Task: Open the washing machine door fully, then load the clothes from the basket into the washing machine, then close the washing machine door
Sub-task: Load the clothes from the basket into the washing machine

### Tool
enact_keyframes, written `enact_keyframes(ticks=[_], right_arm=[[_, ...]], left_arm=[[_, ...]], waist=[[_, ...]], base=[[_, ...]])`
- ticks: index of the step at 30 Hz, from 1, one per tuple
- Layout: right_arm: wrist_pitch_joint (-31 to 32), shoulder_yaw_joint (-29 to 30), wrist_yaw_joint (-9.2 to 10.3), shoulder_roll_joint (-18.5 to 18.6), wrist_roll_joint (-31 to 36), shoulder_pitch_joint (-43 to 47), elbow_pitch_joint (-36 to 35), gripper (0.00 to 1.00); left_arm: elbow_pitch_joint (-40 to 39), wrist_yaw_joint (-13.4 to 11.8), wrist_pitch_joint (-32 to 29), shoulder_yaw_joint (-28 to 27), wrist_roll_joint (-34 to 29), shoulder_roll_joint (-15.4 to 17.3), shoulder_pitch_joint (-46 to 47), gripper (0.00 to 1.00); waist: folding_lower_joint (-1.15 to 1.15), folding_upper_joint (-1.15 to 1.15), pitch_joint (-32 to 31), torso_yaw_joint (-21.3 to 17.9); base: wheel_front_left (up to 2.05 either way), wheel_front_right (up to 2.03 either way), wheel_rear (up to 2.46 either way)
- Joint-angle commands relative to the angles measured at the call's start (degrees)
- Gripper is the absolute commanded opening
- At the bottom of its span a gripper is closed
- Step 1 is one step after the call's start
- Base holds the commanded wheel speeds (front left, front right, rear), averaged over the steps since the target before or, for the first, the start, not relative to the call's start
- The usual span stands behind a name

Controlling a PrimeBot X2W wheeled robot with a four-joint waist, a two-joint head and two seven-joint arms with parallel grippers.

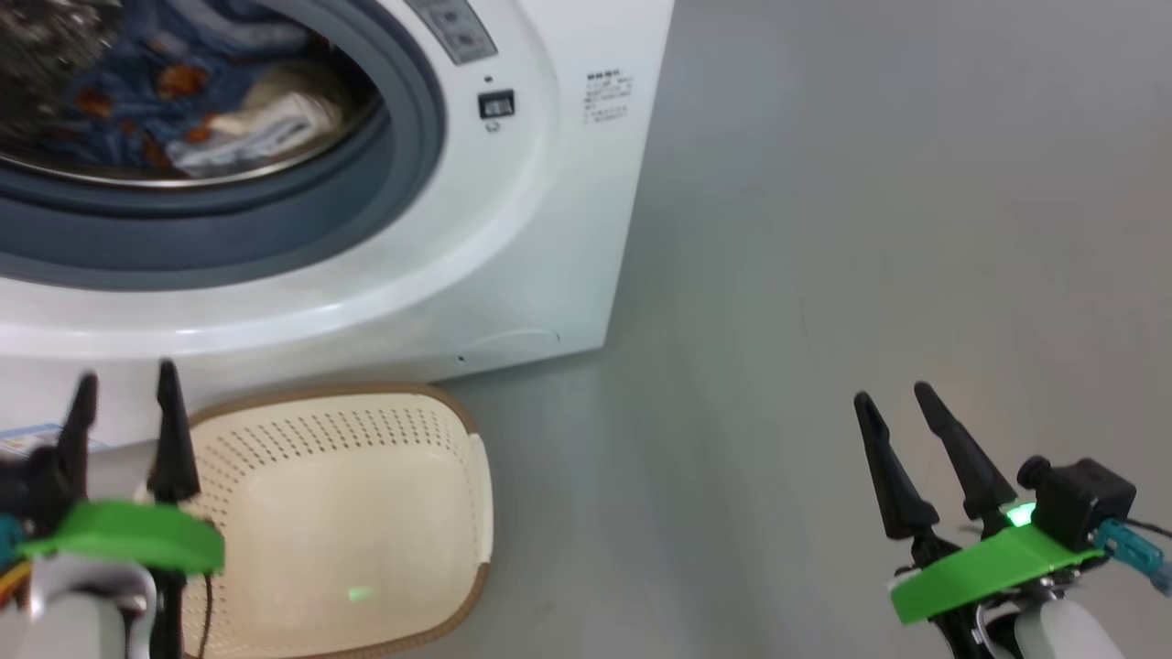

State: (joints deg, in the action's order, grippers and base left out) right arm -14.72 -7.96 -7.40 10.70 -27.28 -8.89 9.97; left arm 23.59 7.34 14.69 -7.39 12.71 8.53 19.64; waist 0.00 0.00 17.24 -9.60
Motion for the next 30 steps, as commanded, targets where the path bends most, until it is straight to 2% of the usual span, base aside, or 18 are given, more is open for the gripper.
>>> enact_keyframes(ticks=[1, 12, 22, 30], right_arm=[[-0.3, -0.9, -0.09, 1.1, 0.5, 1.7, -1.0, 1.00], [-0.3, -0.7, -0.09, 2.8, 0.0, 6.7, -0.2, 1.00], [-0.3, -0.1, -0.09, 3.4, -0.1, 9.2, -0.6, 1.00], [-0.3, 0.1, -0.09, 3.3, -0.1, 9.3, -0.8, 1.00]], left_arm=[[-2.8, 0.1, 0.3, -2.3, -0.6, 1.0, -2.9, 1.00], [-9.6, 0.1, 0.3, -3.8, -0.7, -1.4, -16.2, 1.00], [-14.2, 0.1, 0.3, -5.3, -0.7, -3.0, -22.5, 1.00], [-15.2, 0.1, 0.3, -5.5, -0.8, -3.6, -22.8, 1.00]], waist=[[0.00, 0.00, -4.1, 2.3], [0.00, 0.00, -11.0, 4.7], [0.00, 0.00, -12.8, 5.9], [0.00, 0.00, -12.8, 5.8]], base=[[0.00, 0.00, 0.00], [0.00, 0.00, 0.00], [0.00, 0.00, 0.00], [0.00, 0.00, 0.00]])
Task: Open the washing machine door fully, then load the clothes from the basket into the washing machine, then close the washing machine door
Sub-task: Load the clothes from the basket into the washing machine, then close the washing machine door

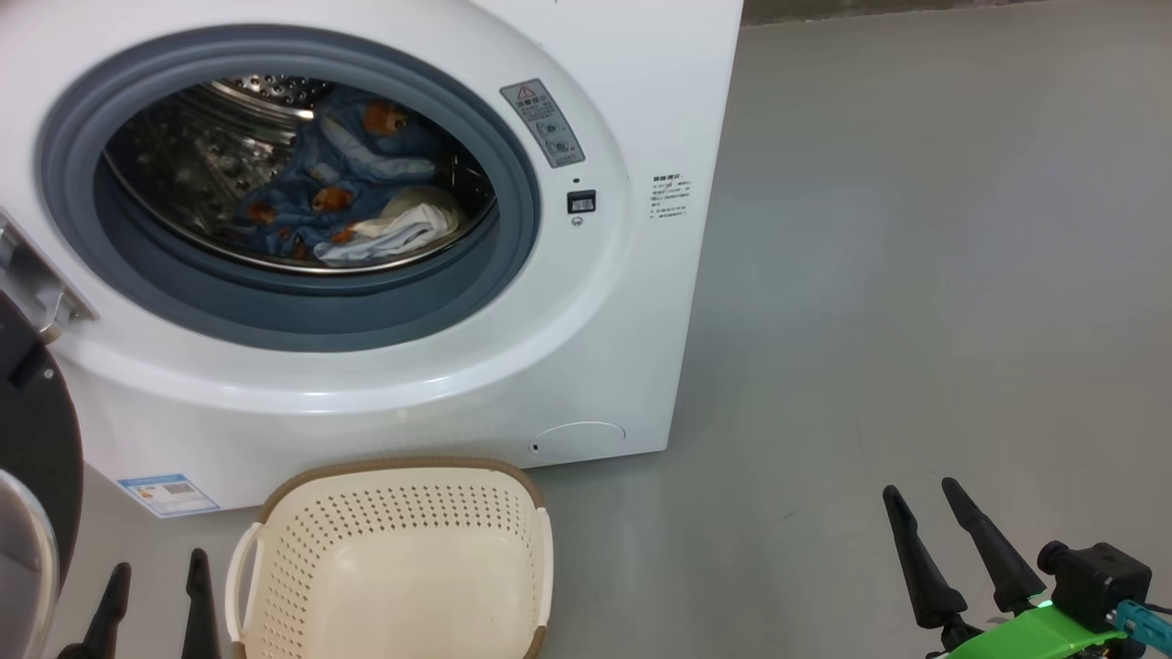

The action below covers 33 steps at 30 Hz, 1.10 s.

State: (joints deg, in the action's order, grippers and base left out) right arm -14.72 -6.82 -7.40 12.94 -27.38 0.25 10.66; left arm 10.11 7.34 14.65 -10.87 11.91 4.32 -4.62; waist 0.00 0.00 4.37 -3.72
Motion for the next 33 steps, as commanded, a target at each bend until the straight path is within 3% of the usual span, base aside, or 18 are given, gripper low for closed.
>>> enact_keyframes(ticks=[1, 14, 33], right_arm=[[-0.3, -1.0, -0.09, 1.0, 0.0, 0.1, -1.5, 1.00], [-0.3, -0.9, -0.09, 0.8, 0.2, -0.1, -1.8, 1.00], [-0.3, -0.5, -0.09, 0.7, 0.2, -0.4, -2.0, 1.00]], left_arm=[[-1.8, 0.1, 0.3, -2.0, 0.0, 0.6, 1.6, 1.00], [-1.9, 0.1, 0.3, -2.1, -0.1, 0.4, 2.2, 1.00], [-2.8, 0.1, 0.3, -1.0, 0.6, 0.8, 2.0, 1.00]], waist=[[0.00, 0.00, 0.1, -0.1], [0.00, 0.00, 0.3, -0.2], [0.00, 0.00, 1.0, 0.3]], base=[[0.00, 0.00, 0.00], [-0.14, 0.14, 0.00], [-1.22, 1.22, 0.00]])
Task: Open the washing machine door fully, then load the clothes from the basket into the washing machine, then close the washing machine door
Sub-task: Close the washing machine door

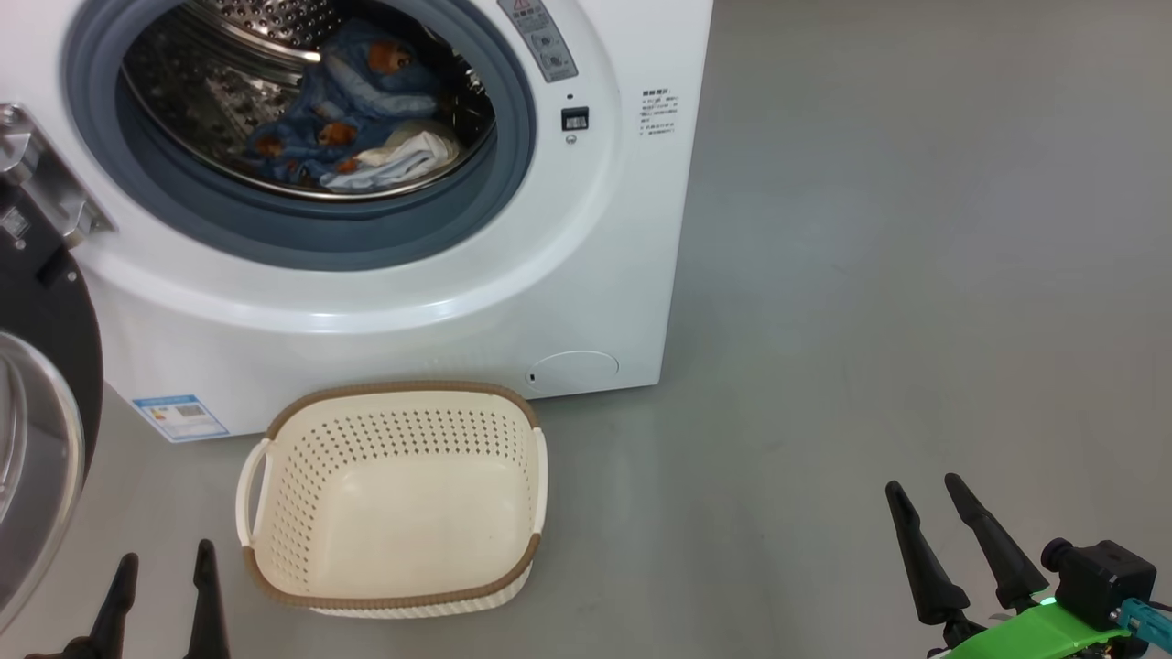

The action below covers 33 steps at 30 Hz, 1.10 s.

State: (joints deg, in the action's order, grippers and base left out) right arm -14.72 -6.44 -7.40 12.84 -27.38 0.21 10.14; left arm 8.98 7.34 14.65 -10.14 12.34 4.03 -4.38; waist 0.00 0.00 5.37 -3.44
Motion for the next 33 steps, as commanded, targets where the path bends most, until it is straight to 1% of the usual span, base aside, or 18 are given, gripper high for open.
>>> enact_keyframes(ticks=[1, 10, 16, 23, 33], right_arm=[[-0.3, -0.9, -0.09, 0.8, 0.2, -0.3, -1.4, 1.00], [-0.3, -0.9, -0.09, 0.9, 0.2, -0.1, -1.5, 1.00], [-0.3, -1.7, -0.09, 1.0, 0.3, -0.3, -1.4, 1.00], [-0.3, -4.1, -0.09, 1.4, 0.2, -2.0, -1.1, 1.00], [-0.3, -7.6, -0.09, 2.5, -0.3, -5.1, -0.3, 1.00]], left_arm=[[-1.7, 0.1, 0.3, -1.6, 0.2, 1.1, 1.8, 1.00], [-1.6, 0.1, 0.3, -0.9, 0.4, 1.1, 1.8, 1.00], [-0.9, 0.1, 0.3, -1.4, 1.1, 0.6, 2.1, 1.00], [-0.9, 0.1, 0.3, -2.5, 1.6, -0.1, 2.2, 1.00], [-0.9, 0.1, 0.3, -4.4, 2.3, -1.0, 1.5, 1.00]], waist=[[0.00, 0.00, 0.0, 0.0], [0.00, 0.00, -0.1, 0.7], [0.00, 0.00, -0.3, 3.1], [0.00, 0.00, -0.1, 8.8], [0.00, 0.00, -0.1, 20.2]], base=[[-0.40, 0.40, 0.00], [-0.04, 0.04, 0.00], [0.00, 0.00, 0.00], [0.00, 0.00, 0.00], [0.00, 0.00, 0.00]])
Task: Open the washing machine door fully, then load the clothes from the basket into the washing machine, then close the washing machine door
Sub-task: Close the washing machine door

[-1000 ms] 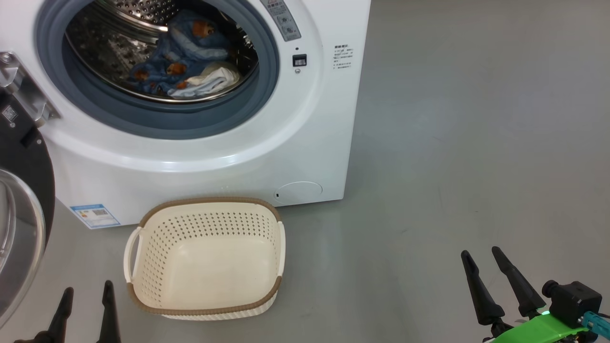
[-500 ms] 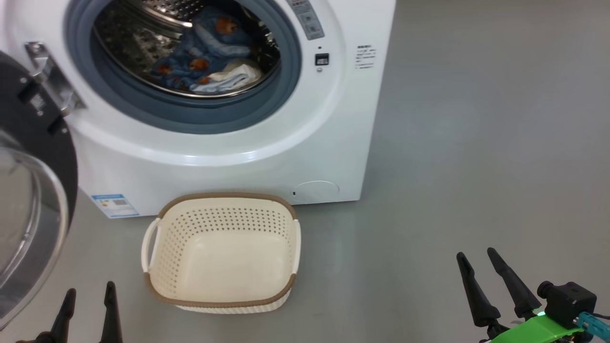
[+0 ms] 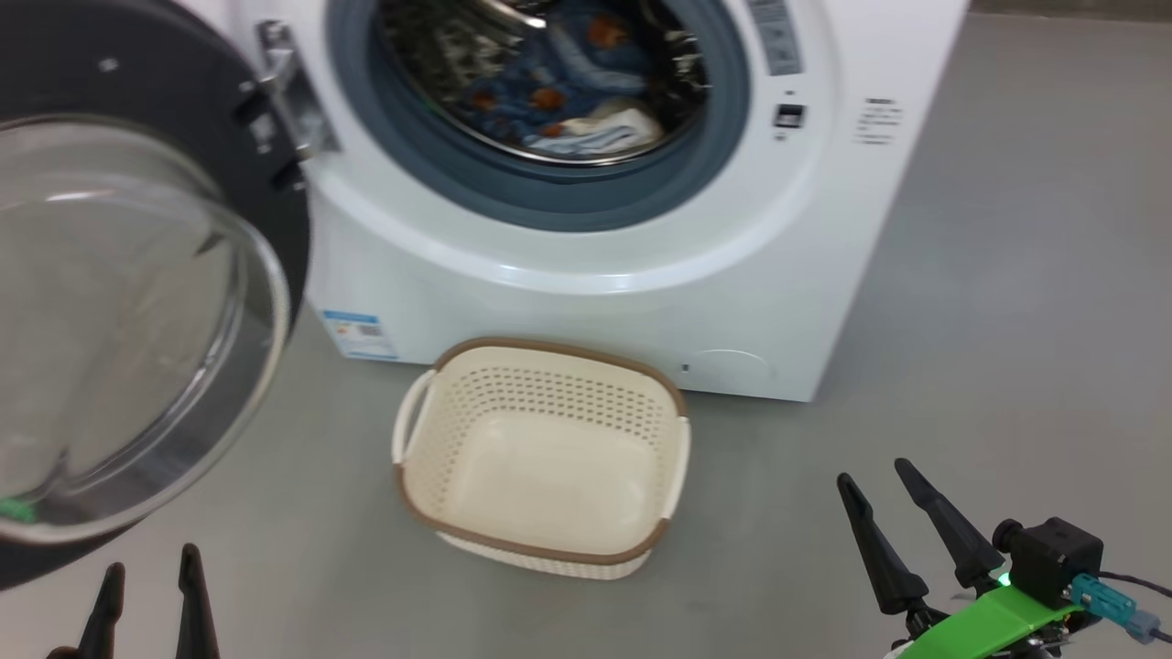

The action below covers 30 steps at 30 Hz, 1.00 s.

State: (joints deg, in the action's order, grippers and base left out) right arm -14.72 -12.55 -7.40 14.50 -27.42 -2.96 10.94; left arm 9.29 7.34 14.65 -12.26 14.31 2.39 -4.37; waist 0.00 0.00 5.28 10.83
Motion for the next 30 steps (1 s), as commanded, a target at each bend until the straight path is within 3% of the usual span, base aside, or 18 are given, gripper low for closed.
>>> enact_keyframes(ticks=[1, 16, 30], right_arm=[[-0.3, -1.8, -0.09, 1.0, -0.3, -2.1, -1.1, 1.00], [-0.3, -4.1, -0.09, 1.2, -0.7, -2.6, -0.7, 1.00], [-0.3, -7.6, -0.09, 1.7, -1.7, -4.7, 0.2, 1.00]], left_arm=[[-1.3, 0.1, 0.3, -2.3, 0.4, 0.6, 1.4, 1.00], [-0.9, -0.3, 0.3, -2.3, 3.3, 0.5, -0.6, 1.00], [-3.4, -1.9, 0.3, -2.7, 5.5, 0.5, -2.6, 1.00]], waist=[[0.00, 0.00, -0.1, 7.1], [0.00, 0.00, -1.6, 18.8], [0.00, 0.00, -1.1, 19.4]], base=[[0.00, 0.00, 0.00], [0.00, 0.00, 0.00], [0.00, 0.00, 0.00]])
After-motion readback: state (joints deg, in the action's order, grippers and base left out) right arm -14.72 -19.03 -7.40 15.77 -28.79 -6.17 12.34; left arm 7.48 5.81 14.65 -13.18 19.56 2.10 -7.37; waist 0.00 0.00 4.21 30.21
